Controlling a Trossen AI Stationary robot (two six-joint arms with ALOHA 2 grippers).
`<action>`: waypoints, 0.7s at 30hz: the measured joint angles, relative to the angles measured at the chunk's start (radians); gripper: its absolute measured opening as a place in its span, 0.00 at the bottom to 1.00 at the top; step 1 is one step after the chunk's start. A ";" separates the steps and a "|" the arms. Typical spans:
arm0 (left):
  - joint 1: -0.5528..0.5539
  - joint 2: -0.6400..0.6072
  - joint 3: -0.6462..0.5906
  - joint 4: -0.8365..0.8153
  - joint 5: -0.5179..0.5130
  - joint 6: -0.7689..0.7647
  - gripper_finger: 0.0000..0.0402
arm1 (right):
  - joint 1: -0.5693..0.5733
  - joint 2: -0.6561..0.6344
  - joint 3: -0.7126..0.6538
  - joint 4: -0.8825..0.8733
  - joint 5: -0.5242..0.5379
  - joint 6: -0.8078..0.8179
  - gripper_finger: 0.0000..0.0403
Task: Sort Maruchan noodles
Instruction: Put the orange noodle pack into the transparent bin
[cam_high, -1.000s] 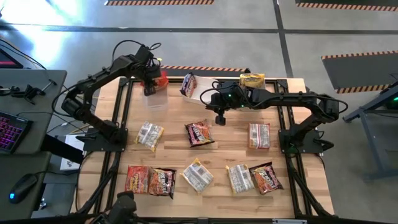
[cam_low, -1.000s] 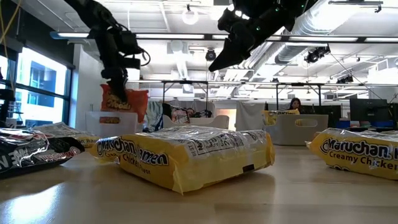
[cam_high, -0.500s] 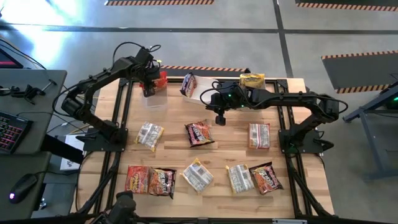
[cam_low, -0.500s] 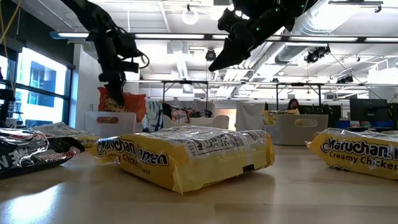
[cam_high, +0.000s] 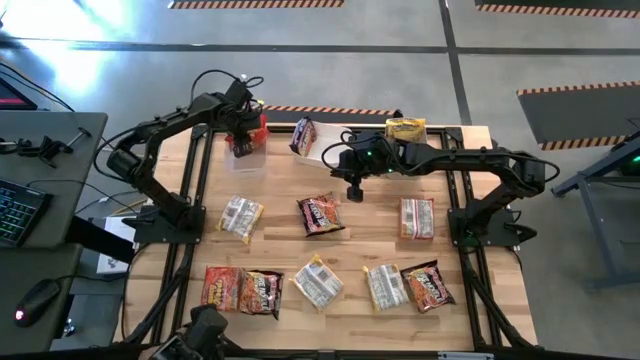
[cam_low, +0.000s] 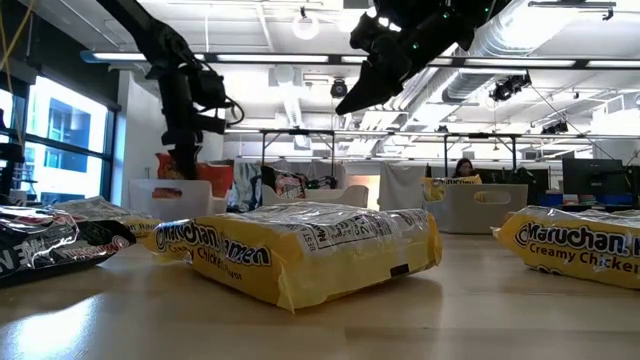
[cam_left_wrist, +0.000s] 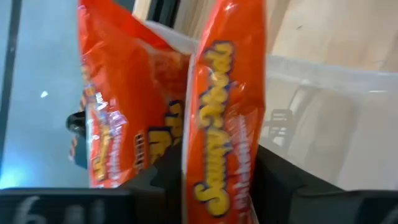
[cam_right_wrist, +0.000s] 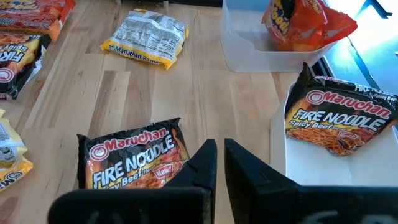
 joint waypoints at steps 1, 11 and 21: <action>-0.001 0.000 0.000 0.002 -0.008 0.000 0.37 | 0.000 0.000 0.000 0.000 0.000 0.000 0.03; -0.021 -0.006 0.000 0.045 -0.140 -0.027 0.46 | 0.000 0.000 0.000 0.000 0.000 -0.011 0.03; -0.035 -0.006 0.000 0.074 -0.236 -0.045 0.47 | 0.000 0.000 0.000 0.000 0.000 -0.011 0.03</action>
